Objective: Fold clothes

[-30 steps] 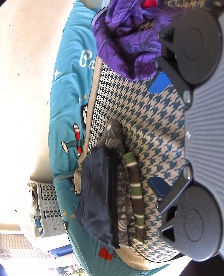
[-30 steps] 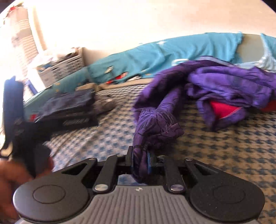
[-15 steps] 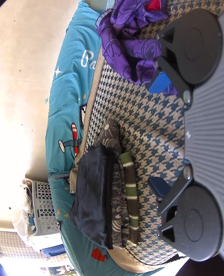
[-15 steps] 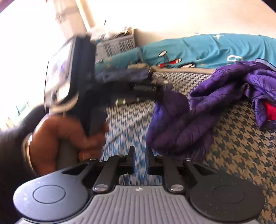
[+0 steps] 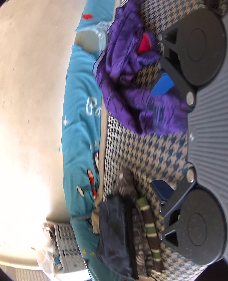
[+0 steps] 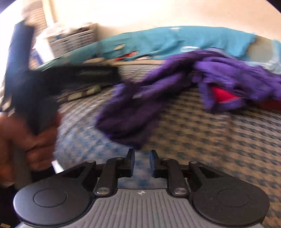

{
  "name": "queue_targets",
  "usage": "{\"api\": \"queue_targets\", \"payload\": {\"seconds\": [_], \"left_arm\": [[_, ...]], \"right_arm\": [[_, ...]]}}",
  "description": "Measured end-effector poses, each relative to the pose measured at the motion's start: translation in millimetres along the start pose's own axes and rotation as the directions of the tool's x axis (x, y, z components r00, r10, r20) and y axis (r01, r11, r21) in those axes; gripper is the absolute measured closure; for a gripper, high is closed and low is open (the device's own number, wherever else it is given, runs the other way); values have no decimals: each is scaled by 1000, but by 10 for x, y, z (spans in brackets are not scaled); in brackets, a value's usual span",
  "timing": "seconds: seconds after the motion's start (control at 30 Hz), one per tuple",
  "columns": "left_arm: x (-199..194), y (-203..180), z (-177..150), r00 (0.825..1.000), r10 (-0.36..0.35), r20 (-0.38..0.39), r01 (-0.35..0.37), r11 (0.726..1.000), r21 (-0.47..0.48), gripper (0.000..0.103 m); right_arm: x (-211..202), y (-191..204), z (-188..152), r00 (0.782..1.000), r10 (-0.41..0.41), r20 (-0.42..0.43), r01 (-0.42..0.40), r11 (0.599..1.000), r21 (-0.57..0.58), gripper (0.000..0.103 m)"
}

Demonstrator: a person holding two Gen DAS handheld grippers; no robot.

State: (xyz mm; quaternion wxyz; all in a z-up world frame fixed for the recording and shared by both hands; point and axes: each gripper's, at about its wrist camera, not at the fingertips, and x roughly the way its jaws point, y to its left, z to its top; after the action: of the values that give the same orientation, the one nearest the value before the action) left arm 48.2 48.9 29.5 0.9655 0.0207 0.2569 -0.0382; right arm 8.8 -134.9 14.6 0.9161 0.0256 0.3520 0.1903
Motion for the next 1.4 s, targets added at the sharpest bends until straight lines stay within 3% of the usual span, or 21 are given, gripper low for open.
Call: {"api": "queue_targets", "payload": {"seconds": [0.13, 0.23, 0.37, 0.47, 1.4], "left_arm": [[49, -166, -83, 998, -48, -47, 51, 997, 57, 0], [106, -270, -174, 995, -52, -81, 60, 993, 98, 0], [191, -368, -291, 992, -41, -119, 57, 990, 131, 0], [233, -411, -352, 991, -26, -134, 45, 988, 147, 0], [367, -366, -450, 983, 26, -180, 1, 989, 148, 0]], "right_arm": [[-26, -305, 13, 983, -181, 14, 178, 976, 125, 81], [-107, -541, -19, 946, -323, 10, 312, 923, 226, 73], [-202, -685, -59, 912, -411, 2, 394, 875, 282, 73], [-241, -704, -86, 901, -434, 0, 417, 864, 281, 73], [-121, -701, -122, 899, -438, -32, 427, 855, 293, 68]]}}
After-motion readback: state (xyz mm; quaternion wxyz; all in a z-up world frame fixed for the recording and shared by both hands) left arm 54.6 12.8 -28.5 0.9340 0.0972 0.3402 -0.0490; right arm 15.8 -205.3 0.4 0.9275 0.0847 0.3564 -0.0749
